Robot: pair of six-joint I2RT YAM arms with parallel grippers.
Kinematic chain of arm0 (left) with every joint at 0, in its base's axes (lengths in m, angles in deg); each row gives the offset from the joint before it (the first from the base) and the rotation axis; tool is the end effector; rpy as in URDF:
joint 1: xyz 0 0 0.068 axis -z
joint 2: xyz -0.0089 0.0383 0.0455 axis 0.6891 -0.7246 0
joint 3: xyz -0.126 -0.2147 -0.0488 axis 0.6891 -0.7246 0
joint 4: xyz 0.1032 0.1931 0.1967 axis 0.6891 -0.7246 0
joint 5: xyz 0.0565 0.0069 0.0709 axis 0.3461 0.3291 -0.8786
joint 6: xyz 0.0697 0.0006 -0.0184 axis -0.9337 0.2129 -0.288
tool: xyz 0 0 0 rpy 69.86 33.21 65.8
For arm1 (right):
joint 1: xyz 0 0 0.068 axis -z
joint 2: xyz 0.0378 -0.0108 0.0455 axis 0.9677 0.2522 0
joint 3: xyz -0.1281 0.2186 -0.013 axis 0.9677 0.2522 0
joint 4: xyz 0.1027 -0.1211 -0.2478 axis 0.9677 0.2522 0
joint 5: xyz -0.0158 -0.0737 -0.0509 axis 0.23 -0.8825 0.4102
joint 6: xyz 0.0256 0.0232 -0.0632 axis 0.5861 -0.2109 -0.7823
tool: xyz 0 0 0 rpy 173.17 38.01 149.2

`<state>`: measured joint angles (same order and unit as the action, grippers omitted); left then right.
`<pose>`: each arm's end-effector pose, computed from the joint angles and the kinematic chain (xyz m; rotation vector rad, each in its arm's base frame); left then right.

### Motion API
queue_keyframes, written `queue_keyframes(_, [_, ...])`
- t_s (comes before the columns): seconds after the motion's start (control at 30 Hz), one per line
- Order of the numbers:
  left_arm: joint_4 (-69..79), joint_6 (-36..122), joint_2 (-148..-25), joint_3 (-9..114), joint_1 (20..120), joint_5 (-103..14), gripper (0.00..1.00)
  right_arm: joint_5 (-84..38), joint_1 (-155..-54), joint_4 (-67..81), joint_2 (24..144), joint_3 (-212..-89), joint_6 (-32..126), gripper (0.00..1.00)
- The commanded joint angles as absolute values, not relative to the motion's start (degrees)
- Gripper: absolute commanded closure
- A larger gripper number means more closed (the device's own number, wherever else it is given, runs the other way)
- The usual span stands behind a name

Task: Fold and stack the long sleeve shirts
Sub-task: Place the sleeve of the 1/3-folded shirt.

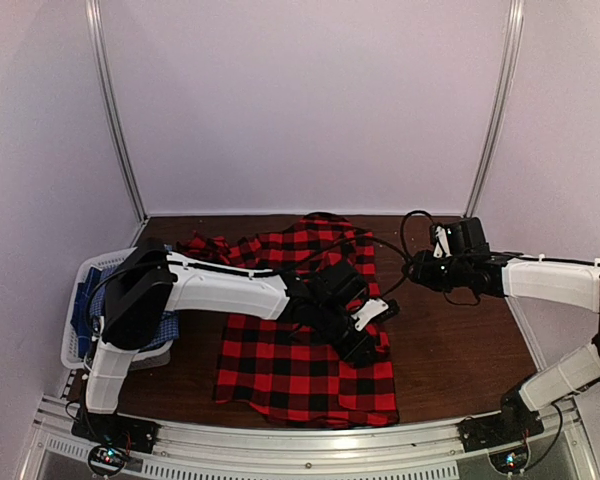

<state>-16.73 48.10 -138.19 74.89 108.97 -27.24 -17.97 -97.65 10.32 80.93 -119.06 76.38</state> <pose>0.1905 -0.4785 0.1121 1.3207 2.3789 -1.0872 0.3081 0.1405 0.1644 0.1554 2.3331 0.7879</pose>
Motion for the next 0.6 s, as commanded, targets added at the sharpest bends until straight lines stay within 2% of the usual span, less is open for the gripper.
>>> queue_keyframes(0.0, [-15.4, 48.3, -138.8, 77.2, 109.4, -26.6, 1.0, -18.1, -97.7, 8.9, 80.8, -119.0, 76.7, 0.61])
queue_keyframes(0.47, [-15.0, 47.9, -139.7, 77.0, 109.4, -24.7, 1.0, -17.4, -97.8, 8.0, 81.8, -118.4, 76.9, 0.6])
queue_keyframes(0.5, [-15.0, 47.8, -139.8, 77.0, 109.5, -24.5, 0.99, -17.3, -97.7, 7.9, 81.9, -118.4, 76.9, 0.6])
queue_keyframes(0.57, [-15.0, 47.8, -139.8, 77.1, 109.5, -24.1, 0.91, -17.1, -97.8, 7.8, 82.2, -118.4, 77.0, 0.6])
